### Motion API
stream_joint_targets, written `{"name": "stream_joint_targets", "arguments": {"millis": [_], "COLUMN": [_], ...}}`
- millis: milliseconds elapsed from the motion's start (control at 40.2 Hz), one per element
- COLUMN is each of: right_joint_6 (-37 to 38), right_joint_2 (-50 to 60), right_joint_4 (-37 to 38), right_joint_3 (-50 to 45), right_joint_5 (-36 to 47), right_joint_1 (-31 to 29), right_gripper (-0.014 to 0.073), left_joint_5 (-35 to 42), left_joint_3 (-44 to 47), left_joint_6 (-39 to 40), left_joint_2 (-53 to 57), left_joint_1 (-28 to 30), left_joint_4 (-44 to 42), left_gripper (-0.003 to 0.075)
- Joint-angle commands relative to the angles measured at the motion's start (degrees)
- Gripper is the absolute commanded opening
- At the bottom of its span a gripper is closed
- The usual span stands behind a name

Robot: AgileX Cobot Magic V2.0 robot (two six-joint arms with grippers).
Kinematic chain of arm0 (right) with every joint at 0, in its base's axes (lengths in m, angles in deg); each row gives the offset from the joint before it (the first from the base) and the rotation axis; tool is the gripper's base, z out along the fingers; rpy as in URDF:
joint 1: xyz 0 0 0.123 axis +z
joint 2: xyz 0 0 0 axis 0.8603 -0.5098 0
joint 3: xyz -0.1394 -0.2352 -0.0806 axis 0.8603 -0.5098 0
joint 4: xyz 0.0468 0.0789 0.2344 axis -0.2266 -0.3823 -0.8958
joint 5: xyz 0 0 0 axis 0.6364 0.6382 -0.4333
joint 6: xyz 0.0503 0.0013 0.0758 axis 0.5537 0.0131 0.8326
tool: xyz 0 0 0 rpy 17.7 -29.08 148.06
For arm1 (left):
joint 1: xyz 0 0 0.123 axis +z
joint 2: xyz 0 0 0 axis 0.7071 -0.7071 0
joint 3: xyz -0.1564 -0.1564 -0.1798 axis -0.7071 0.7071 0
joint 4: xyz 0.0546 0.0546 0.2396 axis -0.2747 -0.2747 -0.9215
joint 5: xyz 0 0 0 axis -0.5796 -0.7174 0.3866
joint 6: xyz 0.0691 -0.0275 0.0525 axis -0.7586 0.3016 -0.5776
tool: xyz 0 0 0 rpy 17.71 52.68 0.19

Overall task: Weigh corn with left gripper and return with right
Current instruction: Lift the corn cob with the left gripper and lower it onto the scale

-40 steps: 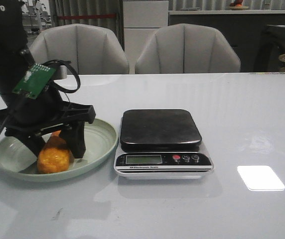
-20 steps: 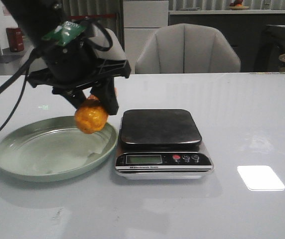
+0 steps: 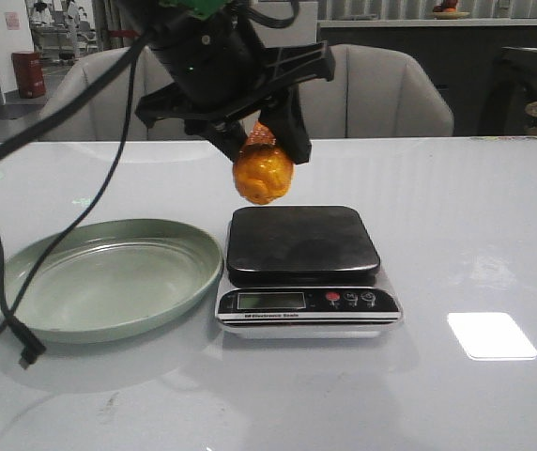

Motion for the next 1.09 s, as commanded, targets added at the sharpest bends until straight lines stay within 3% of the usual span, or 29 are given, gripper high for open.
{"name": "stream_joint_targets", "arguments": {"millis": [0,398,472,646,721,1069], "right_joint_6": [-0.1,-0.1,-0.1,-0.1,-0.1,-0.1], "right_joint_2": [1.1,1.1,1.1,1.1,1.1,1.1], "right_joint_4": [0.8,0.8,0.8,0.8,0.8,0.8], "right_joint_3": [-0.2,-0.2,-0.2,-0.2,-0.2,-0.2], "right_joint_5": [4.6,4.6,4.6,4.6,4.6,4.6], "right_joint_1": [-0.2,-0.2,-0.2,-0.2,-0.2,-0.2], "right_gripper": [0.0166,0.0166,0.0166,0.0166,0.0166,0.0166], "left_joint_5": [3.6,3.6,3.6,3.6,3.7,3.9], "left_joint_3": [-3.2,-4.4,-4.4,-4.4,-4.4,-4.4], "left_joint_6": [0.8,0.8,0.8,0.8,0.8,0.3], "left_joint_2": [0.6,-4.1,-4.4,-4.5,-4.5,-2.9], "left_joint_1": [-1.1,-1.8,-1.8,-1.8,-1.8,-1.8], "left_joint_4": [2.2,4.4,4.4,4.4,4.2,1.5], "left_gripper": [0.0122,0.0139,0.0194,0.045,0.0526,0.0542]}}
